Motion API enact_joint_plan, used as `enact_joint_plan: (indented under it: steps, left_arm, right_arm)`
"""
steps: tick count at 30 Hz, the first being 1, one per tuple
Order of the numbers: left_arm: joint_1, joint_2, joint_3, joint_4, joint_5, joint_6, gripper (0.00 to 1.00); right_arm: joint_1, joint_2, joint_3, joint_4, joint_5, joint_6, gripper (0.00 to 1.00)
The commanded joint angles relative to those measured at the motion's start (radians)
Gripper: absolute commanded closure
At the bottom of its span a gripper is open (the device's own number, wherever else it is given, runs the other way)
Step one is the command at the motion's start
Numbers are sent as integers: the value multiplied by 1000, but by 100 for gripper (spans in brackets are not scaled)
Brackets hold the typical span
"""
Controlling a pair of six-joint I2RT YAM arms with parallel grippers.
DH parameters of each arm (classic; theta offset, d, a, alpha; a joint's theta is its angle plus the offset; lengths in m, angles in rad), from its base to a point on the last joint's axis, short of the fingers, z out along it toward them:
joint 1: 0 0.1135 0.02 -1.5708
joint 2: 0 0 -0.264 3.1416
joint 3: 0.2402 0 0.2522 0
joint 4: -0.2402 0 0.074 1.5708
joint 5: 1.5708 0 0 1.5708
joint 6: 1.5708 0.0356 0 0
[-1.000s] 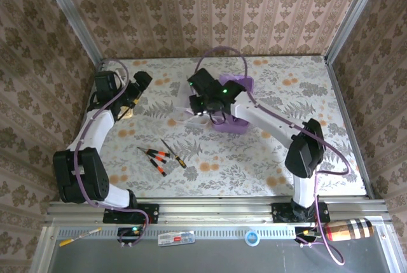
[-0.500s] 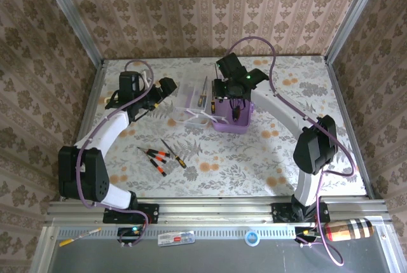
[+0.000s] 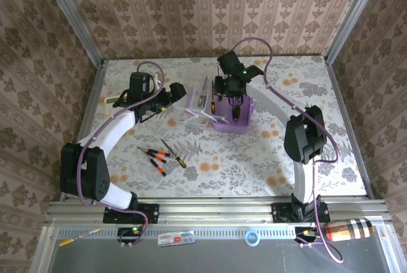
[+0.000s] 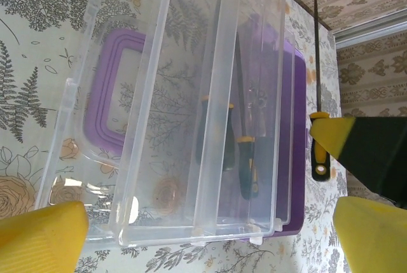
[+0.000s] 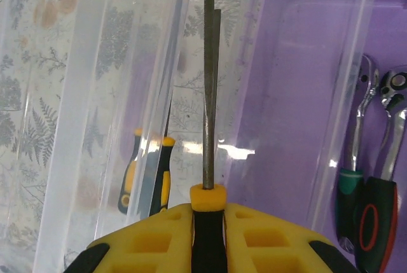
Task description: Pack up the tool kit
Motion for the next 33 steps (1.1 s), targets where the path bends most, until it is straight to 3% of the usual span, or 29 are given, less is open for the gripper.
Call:
enact_joint_plan:
  steps: [1, 19, 33]
  left_arm:
    - [7, -14, 34, -22, -16, 34, 0]
    - [38, -42, 32, -13, -14, 32, 0]
    - [50, -46, 33, -13, -12, 26, 0]
  right_arm:
    - [-9, 31, 28, 1, -21, 33, 82]
    - [-13, 105, 13, -43, -28, 12, 80]
    - [-13, 85, 66, -83, -10, 1, 68]
